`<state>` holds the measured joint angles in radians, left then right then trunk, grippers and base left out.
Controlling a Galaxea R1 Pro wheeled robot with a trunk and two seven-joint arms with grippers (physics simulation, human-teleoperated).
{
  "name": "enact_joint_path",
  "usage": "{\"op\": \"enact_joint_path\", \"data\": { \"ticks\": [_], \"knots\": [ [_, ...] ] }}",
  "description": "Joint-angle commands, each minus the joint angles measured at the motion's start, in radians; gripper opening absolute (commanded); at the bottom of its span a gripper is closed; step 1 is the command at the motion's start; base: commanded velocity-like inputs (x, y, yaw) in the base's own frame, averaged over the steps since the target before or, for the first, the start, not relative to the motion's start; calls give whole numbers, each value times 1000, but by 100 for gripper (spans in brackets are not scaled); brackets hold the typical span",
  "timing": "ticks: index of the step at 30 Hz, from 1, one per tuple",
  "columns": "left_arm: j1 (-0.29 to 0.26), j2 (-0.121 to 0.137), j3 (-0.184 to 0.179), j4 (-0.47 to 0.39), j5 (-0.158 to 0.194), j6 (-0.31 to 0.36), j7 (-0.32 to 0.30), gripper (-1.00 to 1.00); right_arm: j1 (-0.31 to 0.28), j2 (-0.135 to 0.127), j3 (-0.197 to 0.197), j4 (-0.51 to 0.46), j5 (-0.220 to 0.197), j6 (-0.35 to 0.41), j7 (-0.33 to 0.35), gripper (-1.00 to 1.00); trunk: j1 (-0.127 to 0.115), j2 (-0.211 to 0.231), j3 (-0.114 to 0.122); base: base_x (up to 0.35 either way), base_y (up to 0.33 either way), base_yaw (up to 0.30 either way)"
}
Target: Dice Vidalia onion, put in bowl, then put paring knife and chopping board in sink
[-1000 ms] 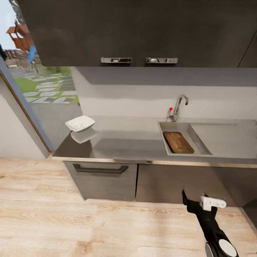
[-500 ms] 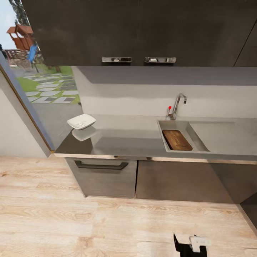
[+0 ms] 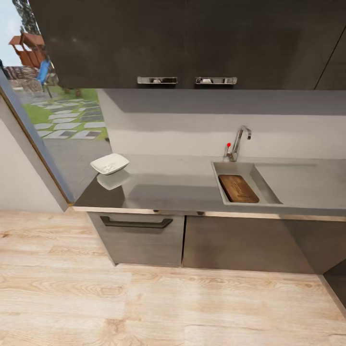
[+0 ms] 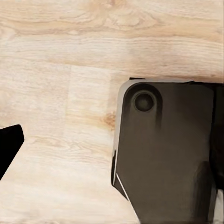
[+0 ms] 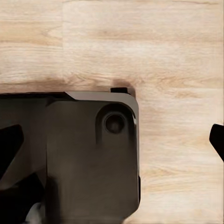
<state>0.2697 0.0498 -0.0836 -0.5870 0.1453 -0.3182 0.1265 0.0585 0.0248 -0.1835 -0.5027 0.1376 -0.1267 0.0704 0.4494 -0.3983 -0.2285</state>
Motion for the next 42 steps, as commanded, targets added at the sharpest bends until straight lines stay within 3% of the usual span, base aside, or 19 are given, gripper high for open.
{"op": "enact_joint_path", "data": {
  "ticks": [1,11,15,23,32,42],
  "knots": [
    [0,2,-8,-1,10,5,11,100,0,1,-9,8,10,-2,7,100,1,-2,-1,0,0,0],
    [0,5,-9,22,9,17,20,100,1,0,-10,34,8,-1,8,100,1,-2,-1,0,0,0],
    [0,4,-11,127,7,3,15,100,1,1,-14,36,7,3,6,100,1,-2,0,0,0,-6],
    [0,3,-13,221,7,2,14,100,1,0,-43,56,7,5,7,100,1,-2,11,0,0,-59],
    [0,4,-14,412,7,3,15,100,1,-1,-50,58,7,7,6,100,1,-2,26,0,0,-68],
    [0,4,-13,433,7,2,15,100,1,1,-49,59,7,7,5,100,1,-2,41,0,0,-15]
  ]
}}
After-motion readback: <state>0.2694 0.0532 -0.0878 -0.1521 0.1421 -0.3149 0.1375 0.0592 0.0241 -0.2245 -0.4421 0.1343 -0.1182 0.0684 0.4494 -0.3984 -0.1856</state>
